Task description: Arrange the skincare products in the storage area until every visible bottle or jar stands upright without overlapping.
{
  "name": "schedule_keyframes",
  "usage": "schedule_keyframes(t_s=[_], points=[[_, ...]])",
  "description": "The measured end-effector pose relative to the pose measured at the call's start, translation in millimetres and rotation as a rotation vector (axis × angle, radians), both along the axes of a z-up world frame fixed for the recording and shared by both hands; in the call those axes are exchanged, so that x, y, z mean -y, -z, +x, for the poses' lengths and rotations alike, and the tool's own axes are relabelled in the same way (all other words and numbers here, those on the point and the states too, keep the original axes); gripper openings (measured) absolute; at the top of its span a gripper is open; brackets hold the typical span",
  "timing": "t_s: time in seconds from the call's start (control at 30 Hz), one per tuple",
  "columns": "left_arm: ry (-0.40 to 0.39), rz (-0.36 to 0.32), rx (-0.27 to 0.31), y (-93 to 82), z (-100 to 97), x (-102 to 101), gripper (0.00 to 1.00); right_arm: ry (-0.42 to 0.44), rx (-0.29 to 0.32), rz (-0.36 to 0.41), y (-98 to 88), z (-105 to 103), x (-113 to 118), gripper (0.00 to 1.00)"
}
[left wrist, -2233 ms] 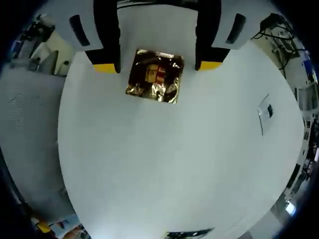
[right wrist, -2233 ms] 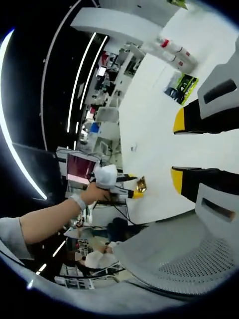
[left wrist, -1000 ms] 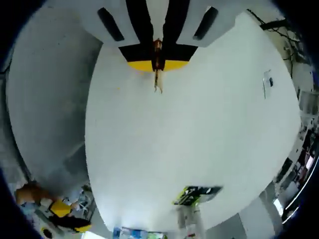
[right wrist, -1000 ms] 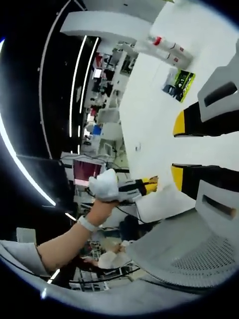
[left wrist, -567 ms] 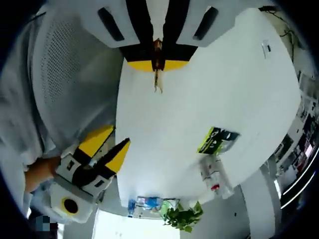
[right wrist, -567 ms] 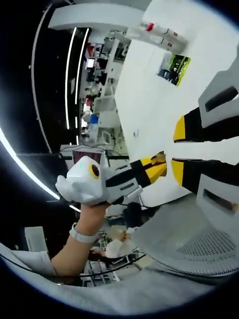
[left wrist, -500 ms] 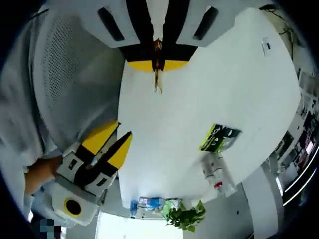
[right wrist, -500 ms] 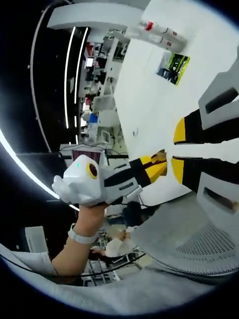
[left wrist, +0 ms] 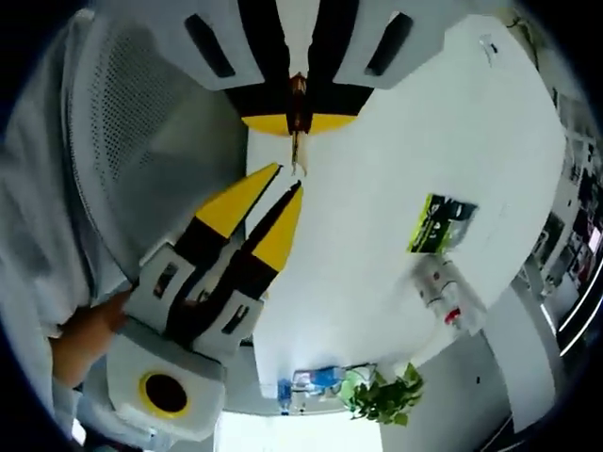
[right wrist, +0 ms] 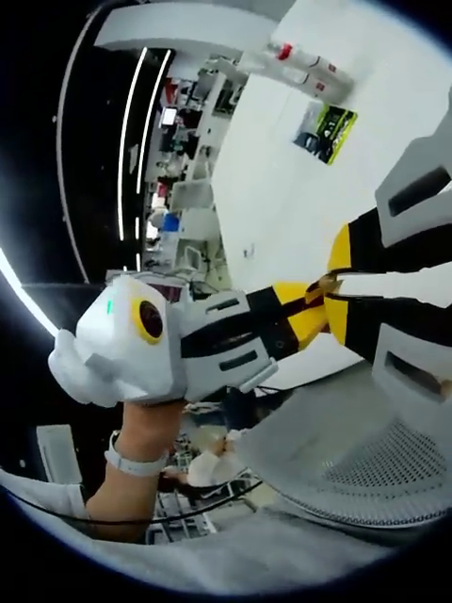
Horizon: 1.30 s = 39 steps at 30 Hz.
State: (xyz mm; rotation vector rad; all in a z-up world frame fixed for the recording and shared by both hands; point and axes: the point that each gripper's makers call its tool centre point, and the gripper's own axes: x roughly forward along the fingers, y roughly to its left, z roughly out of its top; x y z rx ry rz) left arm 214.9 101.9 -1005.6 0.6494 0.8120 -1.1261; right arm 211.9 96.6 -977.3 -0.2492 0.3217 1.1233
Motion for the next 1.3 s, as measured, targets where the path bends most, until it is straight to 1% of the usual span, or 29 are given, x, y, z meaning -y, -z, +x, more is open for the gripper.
schedule_keyframes(t_s=[0.1,0.17,0.27,0.37,0.43,0.5,0.57,0.6,0.63,0.67,0.7,0.73,0.8,0.83,0.87,0.9,0.93,0.97,1.0,1.03,1.07,1.1,1.13,1.17,1.2,1.23,1.27,1.3], points=[[0.007,-0.006,-0.001,-0.9,-0.6,2,0.00,-0.003,-0.001,-0.005,0.8,-1,0,0.00],[0.027,-0.003,0.006,-1.1,-2.2,4,0.00,-0.008,0.000,-0.011,1.8,-2,-1,0.00],[0.058,0.022,0.014,0.7,-4.7,4,0.00,-0.018,0.001,-0.019,3.0,-3,-1,0.00],[0.106,0.049,0.040,-0.1,-5.6,3,0.00,-0.035,-0.020,-0.028,5.9,-7,-3,0.00],[0.117,0.065,0.040,0.0,-5.6,2,0.00,-0.046,-0.021,-0.031,6.5,-9,-4,0.00],[0.169,0.090,0.059,0.0,-5.2,2,0.00,-0.054,-0.022,-0.032,6.7,-11,-4,0.00],[0.281,0.128,0.087,0.2,-10.7,3,0.00,-0.067,-0.022,-0.041,7.7,-12,-4,0.00],[0.314,0.140,0.095,0.5,-12.4,3,0.00,-0.078,-0.025,-0.046,8.4,-14,-4,0.00],[0.334,0.150,0.095,0.7,-14.1,3,0.00,-0.085,-0.028,-0.046,8.6,-15,-5,0.00],[0.342,0.126,0.089,-1.4,-16.6,7,0.00,-0.116,-0.035,-0.057,10.8,-21,-8,0.00],[0.350,0.123,0.086,-1.8,-17.6,8,0.00,-0.124,-0.028,-0.062,11.1,-23,-9,0.00],[0.373,0.117,0.085,-2.6,-19.7,11,0.00,-0.130,-0.003,-0.087,13.6,-23,-9,0.00],[0.386,0.128,0.083,0.1,-20.4,11,0.00,-0.131,0.003,-0.102,14.5,-25,-9,0.00],[0.382,0.125,0.078,0.0,-19.9,11,0.00,-0.132,0.007,-0.106,14.4,-25,-9,0.00],[0.355,0.106,0.056,-0.5,-19.0,12,0.00,-0.137,0.020,-0.109,13.8,-24,-8,0.00],[0.327,0.087,0.030,-0.5,-19.7,12,0.01,-0.137,0.018,-0.103,13.3,-24,-7,0.00],[0.280,0.058,-0.012,-1.0,-19.4,11,0.02,-0.132,-0.003,-0.090,12.9,-23,-7,0.00],[0.266,0.051,-0.012,-1.6,-17.5,10,0.04,-0.123,-0.040,-0.070,12.7,-23,-7,0.00],[0.239,0.023,0.006,-4.5,-10.5,9,0.07,-0.114,-0.038,-0.064,11.2,-21,-6,0.00],[0.214,0.007,0.008,-6.1,-7.1,7,0.11,-0.103,-0.047,-0.049,9.7,-18,-5,0.00],[0.159,-0.008,-0.002,-8.3,-2.3,1,0.17,-0.097,-0.057,-0.040,9.3,-17,-5,0.00],[0.124,-0.022,-0.006,-10.0,2.3,-3,0.19,-0.077,-0.086,-0.059,14.0,-17,-1,0.00],[0.098,-0.048,-0.010,-12.4,5.4,-5,0.22,-0.070,-0.077,-0.067,15.1,-15,0,0.00],[0.056,-0.068,-0.014,-14.8,10.5,-11,0.22,-0.069,-0.078,-0.060,13.9,-15,-1,0.00],[0.037,-0.078,-0.027,-15.0,11.9,-15,0.21,-0.063,-0.067,-0.041,10.0,-13,-1,0.00],[0.002,-0.094,-0.052,-14.4,13.2,-22,0.19,-0.058,-0.071,-0.030,8.2,-12,-1,0.00],[-0.026,-0.110,-0.063,-13.7,14.8,-25,0.19,-0.048,-0.091,-0.022,8.8,-10,0,0.00],[-0.076,-0.135,-0.064,-14.0,19.8,-31,0.20,-0.043,-0.095,-0.023,9.4,-9,1,0.00]])
